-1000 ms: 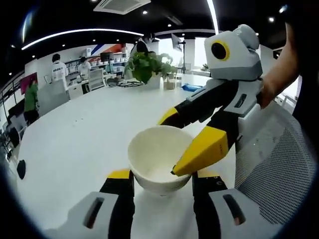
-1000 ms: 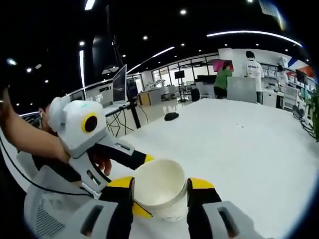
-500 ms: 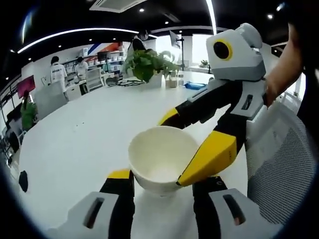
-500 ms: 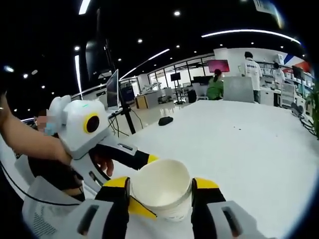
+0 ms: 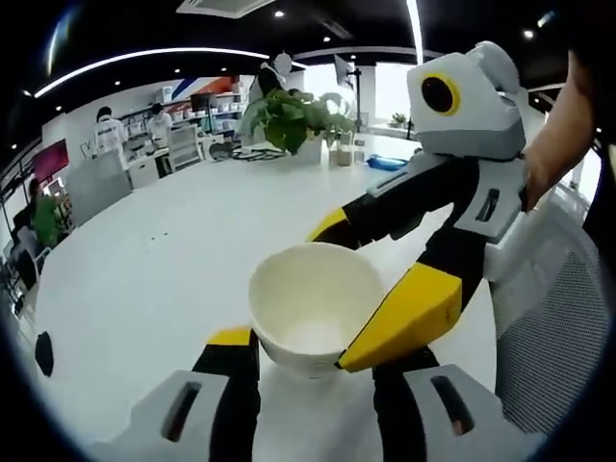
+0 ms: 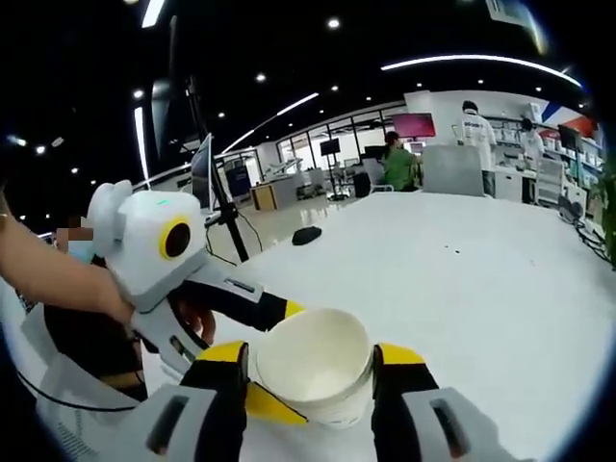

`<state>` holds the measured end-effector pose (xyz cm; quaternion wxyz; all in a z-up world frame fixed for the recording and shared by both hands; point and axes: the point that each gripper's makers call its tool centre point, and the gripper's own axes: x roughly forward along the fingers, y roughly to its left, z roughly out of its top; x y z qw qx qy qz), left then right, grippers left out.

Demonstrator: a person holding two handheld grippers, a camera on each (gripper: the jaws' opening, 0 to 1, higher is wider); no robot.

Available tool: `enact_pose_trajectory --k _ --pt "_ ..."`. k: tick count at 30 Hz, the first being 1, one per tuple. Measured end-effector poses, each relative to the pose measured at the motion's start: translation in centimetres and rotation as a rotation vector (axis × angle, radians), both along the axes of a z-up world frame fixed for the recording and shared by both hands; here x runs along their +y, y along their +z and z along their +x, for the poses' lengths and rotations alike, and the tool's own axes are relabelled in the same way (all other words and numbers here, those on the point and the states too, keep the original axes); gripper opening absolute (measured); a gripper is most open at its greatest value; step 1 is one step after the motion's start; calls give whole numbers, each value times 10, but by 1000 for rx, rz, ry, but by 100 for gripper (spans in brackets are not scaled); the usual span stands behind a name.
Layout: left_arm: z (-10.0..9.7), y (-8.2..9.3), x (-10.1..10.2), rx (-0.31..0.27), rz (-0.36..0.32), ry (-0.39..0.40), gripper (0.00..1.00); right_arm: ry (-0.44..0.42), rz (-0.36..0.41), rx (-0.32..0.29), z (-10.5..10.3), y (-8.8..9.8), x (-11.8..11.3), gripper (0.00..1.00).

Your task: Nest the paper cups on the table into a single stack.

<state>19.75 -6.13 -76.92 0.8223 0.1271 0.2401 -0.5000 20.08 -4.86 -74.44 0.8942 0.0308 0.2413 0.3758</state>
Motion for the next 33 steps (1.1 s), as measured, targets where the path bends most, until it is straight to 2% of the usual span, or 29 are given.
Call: enact_pose_trajectory --k 3,9,18,27,33 --pt "8 -2 0 16 -13 20 45 -12 4 4 4 -1 -2 51" --pt "8 -6 3 22 -20 33 45 -12 3 10 5 -3 -3 51" --pt "8 -2 14 17 -43 65 50 4 -12 -21 -4 0 -10 56" --pt "-10 3 28 3 -57 91 51 20 -41 -58 -31 9 -28 61" --pt "-28 9 39 -5 -97 132 53 26 -71 -86 -50 9 -44 67"
